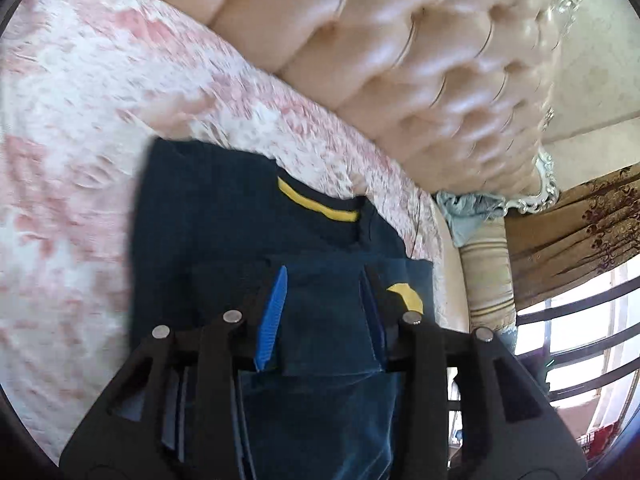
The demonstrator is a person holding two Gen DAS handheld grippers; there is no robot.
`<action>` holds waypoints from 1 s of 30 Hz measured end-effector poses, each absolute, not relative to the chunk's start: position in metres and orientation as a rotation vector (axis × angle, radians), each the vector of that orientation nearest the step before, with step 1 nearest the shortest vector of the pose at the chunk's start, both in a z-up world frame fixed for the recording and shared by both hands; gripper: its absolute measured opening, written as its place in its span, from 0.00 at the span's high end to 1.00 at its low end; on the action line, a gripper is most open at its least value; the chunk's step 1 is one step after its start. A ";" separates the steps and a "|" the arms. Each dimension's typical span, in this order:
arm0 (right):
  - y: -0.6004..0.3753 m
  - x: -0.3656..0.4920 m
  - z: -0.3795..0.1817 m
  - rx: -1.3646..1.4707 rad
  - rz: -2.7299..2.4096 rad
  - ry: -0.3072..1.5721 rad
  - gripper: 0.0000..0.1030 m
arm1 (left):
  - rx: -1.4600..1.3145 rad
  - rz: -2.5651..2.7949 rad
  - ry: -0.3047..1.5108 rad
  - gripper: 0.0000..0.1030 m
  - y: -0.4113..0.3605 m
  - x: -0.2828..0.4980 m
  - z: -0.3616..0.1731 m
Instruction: Fold clothes
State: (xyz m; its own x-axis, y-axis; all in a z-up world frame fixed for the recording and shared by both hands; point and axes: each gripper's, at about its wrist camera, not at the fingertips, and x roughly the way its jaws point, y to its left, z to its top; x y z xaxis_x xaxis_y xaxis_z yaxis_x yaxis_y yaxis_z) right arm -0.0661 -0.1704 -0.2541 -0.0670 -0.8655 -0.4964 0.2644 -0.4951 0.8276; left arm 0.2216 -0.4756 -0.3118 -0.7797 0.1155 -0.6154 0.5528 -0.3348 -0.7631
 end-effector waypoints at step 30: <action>-0.208 -0.090 -0.267 1.369 -1.759 -0.359 0.32 | 0.813 -2.088 1.736 0.56 -0.472 0.287 -0.318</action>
State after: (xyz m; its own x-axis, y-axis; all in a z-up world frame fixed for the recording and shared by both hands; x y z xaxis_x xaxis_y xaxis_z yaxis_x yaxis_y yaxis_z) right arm -0.0900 -0.2078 -0.2668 -0.0336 -0.7599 -0.6492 0.4447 -0.5931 0.6712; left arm 0.2872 -0.4715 -0.3181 -0.7924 0.1200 -0.5980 0.5661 -0.2204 -0.7943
